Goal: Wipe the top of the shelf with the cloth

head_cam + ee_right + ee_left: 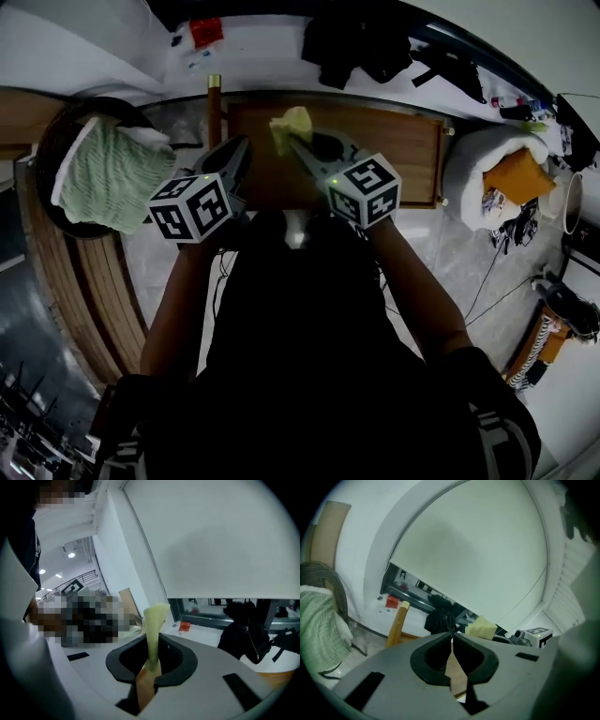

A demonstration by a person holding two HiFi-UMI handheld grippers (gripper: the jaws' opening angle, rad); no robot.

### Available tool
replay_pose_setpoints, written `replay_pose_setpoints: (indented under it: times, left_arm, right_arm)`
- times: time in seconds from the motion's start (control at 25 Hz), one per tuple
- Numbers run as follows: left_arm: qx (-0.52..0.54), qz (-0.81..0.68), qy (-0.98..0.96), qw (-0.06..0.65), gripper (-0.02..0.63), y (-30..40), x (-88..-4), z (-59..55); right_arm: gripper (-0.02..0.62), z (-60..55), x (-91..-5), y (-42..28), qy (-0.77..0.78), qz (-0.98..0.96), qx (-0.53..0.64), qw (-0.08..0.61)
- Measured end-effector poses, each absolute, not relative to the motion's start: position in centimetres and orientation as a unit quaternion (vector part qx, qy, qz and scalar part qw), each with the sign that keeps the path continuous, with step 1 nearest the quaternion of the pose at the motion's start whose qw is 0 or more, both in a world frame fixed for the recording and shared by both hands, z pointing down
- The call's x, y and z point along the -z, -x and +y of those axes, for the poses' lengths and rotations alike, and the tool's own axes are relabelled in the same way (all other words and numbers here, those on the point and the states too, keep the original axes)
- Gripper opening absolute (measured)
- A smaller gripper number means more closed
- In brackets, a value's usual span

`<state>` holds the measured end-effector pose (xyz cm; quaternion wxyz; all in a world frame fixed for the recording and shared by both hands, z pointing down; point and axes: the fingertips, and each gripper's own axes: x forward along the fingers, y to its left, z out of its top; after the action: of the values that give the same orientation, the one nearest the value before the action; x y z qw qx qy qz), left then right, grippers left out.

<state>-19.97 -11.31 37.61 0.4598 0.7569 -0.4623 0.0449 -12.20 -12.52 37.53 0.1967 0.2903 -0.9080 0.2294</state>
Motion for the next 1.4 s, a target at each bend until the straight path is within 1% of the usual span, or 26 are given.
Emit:
replay_pose_setpoints:
  times: [0.2, 0.36, 0.64, 0.88, 1.04, 1.2, 1.4]
  left_arm:
    - [-0.080, -0.495, -0.711, 0.493, 0.009, 21.9, -41.0, -12.3]
    - [-0.105, -0.514, -0.682, 0.510, 0.009, 22.3, -43.6, -13.5]
    - [-0.144, -0.529, -0.651, 0.525, 0.009, 22.6, -47.3, -15.0]
    - [-0.148, -0.524, -0.644, 0.537, 0.009, 22.9, -48.4, -15.6]
    - [-0.158, -0.526, -0.639, 0.538, 0.009, 23.8, -49.2, -15.5]
    - [-0.150, -0.525, -0.632, 0.551, 0.009, 24.3, -49.4, -15.4]
    - [-0.152, -0.521, -0.644, 0.540, 0.009, 23.9, -49.2, -16.1]
  right_arm:
    - [0.048, -13.8, -41.7, 15.2, -0.255, -0.904, -0.281, 0.198]
    - [0.048, -15.9, -46.1, 16.6, -0.250, -0.889, -0.320, 0.212]
    - [0.048, -17.5, -54.6, 18.1, -0.265, -0.841, -0.391, 0.262]
    - [0.048, -17.4, -58.9, 21.2, -0.245, -0.832, -0.416, 0.274]
    - [0.048, -17.3, -60.8, 22.3, -0.245, -0.825, -0.415, 0.295]
    - [0.048, -17.3, -61.7, 22.6, -0.244, -0.822, -0.412, 0.309]
    - [0.048, -17.4, -61.7, 22.6, -0.240, -0.826, -0.391, 0.327]
